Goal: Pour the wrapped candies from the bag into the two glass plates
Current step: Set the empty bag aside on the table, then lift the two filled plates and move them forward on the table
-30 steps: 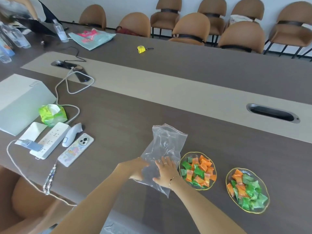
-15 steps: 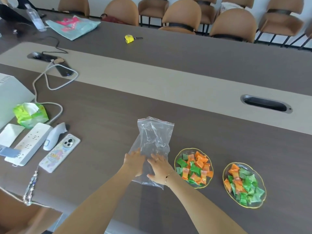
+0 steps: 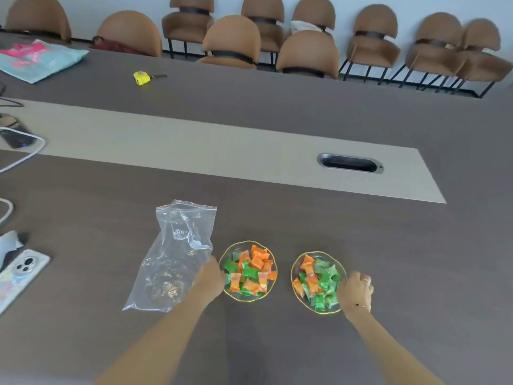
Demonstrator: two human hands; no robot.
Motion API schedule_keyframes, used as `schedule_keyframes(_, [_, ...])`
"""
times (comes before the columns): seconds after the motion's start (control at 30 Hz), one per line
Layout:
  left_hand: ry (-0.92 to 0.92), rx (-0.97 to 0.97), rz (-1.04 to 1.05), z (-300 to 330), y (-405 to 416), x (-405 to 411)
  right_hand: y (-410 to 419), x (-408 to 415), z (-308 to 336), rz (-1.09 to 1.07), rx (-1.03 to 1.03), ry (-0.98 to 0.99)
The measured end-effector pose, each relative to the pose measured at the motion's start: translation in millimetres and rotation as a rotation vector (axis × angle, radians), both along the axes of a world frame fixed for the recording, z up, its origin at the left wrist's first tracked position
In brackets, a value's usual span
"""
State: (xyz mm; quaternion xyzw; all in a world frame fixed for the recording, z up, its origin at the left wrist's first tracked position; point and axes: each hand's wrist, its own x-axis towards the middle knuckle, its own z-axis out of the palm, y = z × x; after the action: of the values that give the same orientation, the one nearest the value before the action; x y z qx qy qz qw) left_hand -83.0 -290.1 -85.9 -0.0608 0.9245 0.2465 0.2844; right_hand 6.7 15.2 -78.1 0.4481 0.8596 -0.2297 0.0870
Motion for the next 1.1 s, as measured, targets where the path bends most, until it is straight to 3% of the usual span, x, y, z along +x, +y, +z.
schedule_keyframes(0.13, [-0.051, 0.067, 0.185, -19.6, 17.0, 5.0, 25.9, 17.9, -13.0, -0.006, -0.085, -0.082])
schedule_keyframes(0.4, [-0.105, 0.226, 0.463, -35.9, 19.2, 6.8, 34.1, 13.0, -15.2, 0.057, -0.343, 0.027])
schedule_keyframes(0.67, [-0.043, 0.233, 0.555, -3.8, 42.8, -3.6, 42.9, -11.6, 11.3, -0.022, -0.528, 0.084])
schedule_keyframes(0.83, [-0.049, 0.507, 0.684, 12.0, 55.0, -71.3, 56.5, -75.4, 35.8, -0.040, -0.529, 0.154])
schedule_keyframes(1.1, [0.016, 0.574, 0.764, 31.5, 85.5, -231.5, 62.7, -220.1, 44.3, -0.167, -0.561, 0.256])
